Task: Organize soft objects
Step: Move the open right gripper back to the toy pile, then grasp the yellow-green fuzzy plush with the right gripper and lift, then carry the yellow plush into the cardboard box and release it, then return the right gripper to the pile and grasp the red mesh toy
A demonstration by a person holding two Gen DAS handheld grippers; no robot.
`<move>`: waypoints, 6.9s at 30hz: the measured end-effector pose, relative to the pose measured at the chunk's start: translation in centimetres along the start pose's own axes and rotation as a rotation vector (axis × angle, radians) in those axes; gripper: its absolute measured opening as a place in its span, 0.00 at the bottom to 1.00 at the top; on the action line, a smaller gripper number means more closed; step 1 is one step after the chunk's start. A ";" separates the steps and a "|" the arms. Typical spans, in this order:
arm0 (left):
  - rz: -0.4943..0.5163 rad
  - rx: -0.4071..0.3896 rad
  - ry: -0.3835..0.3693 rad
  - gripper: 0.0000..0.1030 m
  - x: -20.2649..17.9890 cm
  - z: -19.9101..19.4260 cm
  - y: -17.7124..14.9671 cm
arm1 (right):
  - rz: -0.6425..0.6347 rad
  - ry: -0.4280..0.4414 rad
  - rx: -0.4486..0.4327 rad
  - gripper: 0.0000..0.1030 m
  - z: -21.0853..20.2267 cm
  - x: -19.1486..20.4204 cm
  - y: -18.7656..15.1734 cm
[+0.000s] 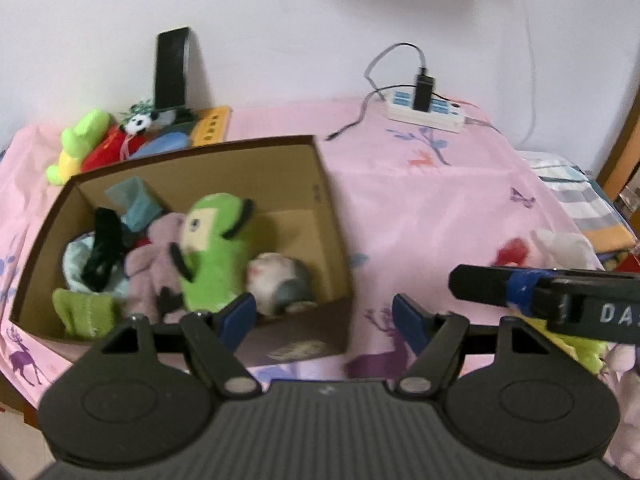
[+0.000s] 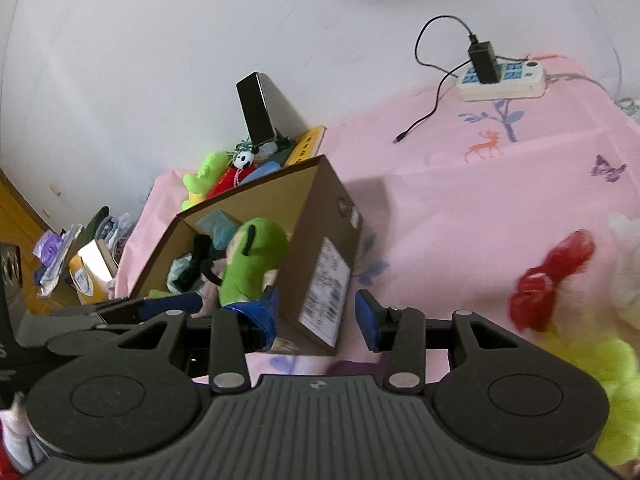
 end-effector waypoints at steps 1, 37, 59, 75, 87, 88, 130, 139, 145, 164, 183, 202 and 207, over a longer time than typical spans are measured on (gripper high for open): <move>0.004 -0.001 -0.012 0.73 -0.7 -0.1 -0.1 | -0.009 -0.007 -0.005 0.26 -0.5 -0.5 -0.2; 0.221 0.195 -0.408 0.73 -18.6 7.6 -5.8 | 0.222 -0.036 0.095 0.26 -6.5 -13.7 -4.2; 0.230 0.143 -0.530 0.50 -17.8 7.0 -5.6 | 0.218 -0.136 0.187 0.24 -3.2 -12.5 -5.3; 0.287 0.002 -0.554 0.47 -7.1 -0.3 -5.4 | 0.154 -0.080 0.103 0.24 -1.5 0.1 -5.9; 0.265 -0.174 -0.456 0.47 1.9 -3.1 -1.6 | 0.043 0.001 -0.045 0.24 2.2 8.2 -1.9; 0.265 -0.189 -0.447 0.47 2.5 -3.1 -1.1 | 0.036 0.005 -0.054 0.24 2.5 8.5 -1.5; 0.051 -0.070 -0.212 0.60 8.7 7.3 3.3 | -0.008 -0.118 -0.098 0.24 11.3 7.7 2.7; 0.074 -0.073 -0.155 0.62 8.0 4.3 2.0 | -0.022 -0.136 -0.113 0.24 8.9 8.4 1.1; 0.083 -0.074 -0.122 0.62 7.7 2.7 1.2 | -0.016 -0.155 -0.121 0.24 7.7 8.6 0.1; 0.148 -0.032 -0.112 0.64 3.4 -0.3 -2.7 | 0.005 -0.173 -0.098 0.25 4.5 6.7 -3.9; 0.271 0.057 -0.272 0.65 -8.4 3.3 -4.1 | 0.204 -0.332 -0.100 0.24 -2.5 -6.0 -5.6; 0.255 0.011 -0.255 0.58 -14.0 10.3 1.5 | 0.345 -0.206 -0.126 0.24 -2.1 -13.0 0.4; 0.255 0.036 -0.277 0.49 -14.9 12.1 1.6 | 0.345 -0.213 -0.070 0.25 0.2 -13.6 1.0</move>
Point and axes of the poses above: each gripper's, at about its wrist camera, not at the fingertips, and z roughly the way its jaws point, x to its left, y to its top, the point moved 4 cm from there along z, roughly the way its jaws point, and after that the axes turned 6 degrees about z, right-handed, at the moved point
